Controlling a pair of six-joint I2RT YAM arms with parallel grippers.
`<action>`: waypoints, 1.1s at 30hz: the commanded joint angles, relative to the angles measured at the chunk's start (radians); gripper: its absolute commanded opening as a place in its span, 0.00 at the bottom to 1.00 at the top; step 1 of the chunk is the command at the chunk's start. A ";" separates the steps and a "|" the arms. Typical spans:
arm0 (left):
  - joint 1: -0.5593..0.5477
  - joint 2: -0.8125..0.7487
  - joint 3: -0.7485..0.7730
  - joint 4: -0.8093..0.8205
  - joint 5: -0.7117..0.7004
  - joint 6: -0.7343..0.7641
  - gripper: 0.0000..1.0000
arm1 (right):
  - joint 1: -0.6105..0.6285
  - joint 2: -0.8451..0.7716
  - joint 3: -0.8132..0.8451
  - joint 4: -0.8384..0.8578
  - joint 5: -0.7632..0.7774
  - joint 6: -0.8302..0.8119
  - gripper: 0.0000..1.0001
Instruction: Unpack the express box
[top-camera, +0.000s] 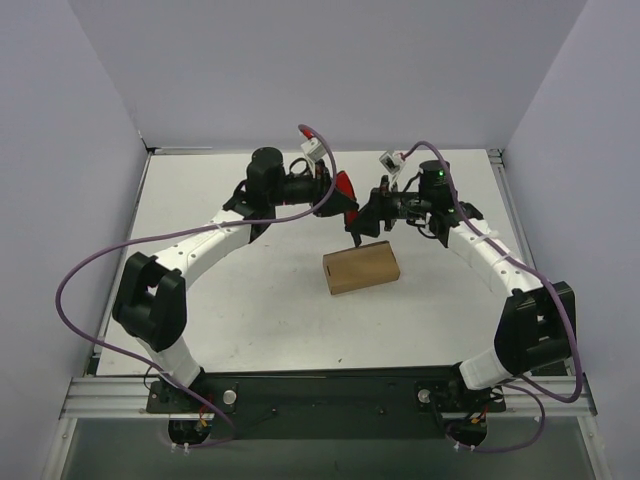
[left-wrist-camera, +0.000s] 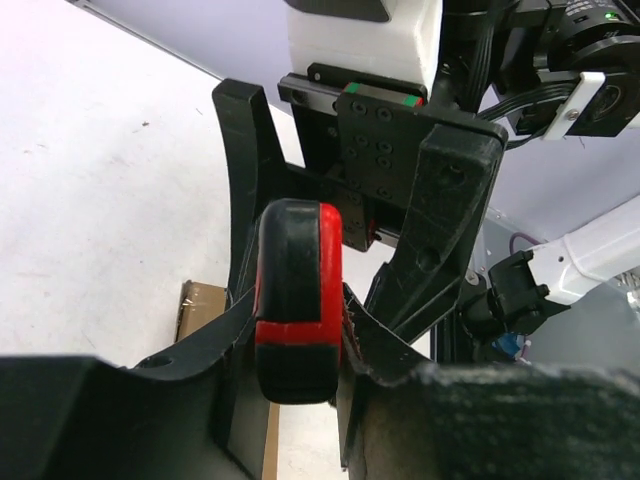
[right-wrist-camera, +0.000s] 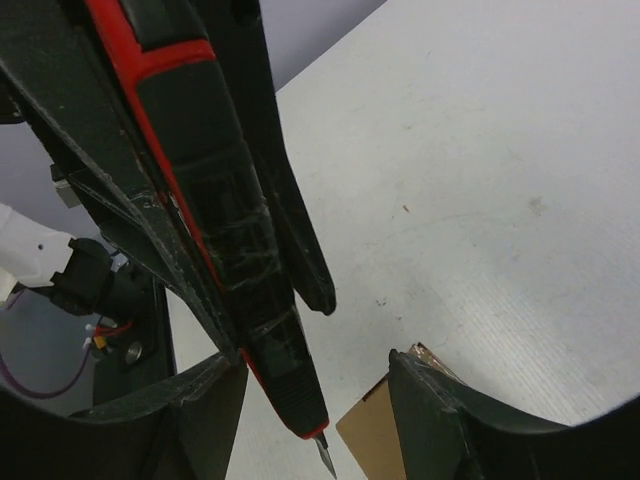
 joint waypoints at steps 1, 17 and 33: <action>-0.008 -0.038 0.001 0.085 0.050 -0.035 0.00 | 0.027 0.030 0.033 0.021 -0.111 -0.023 0.53; 0.025 -0.110 -0.001 -0.389 0.171 0.396 0.00 | -0.081 0.052 0.182 -0.270 -0.126 -0.314 0.06; 0.039 -0.098 0.016 -0.583 0.070 0.579 0.00 | -0.160 0.001 0.168 -0.229 -0.068 -0.237 0.40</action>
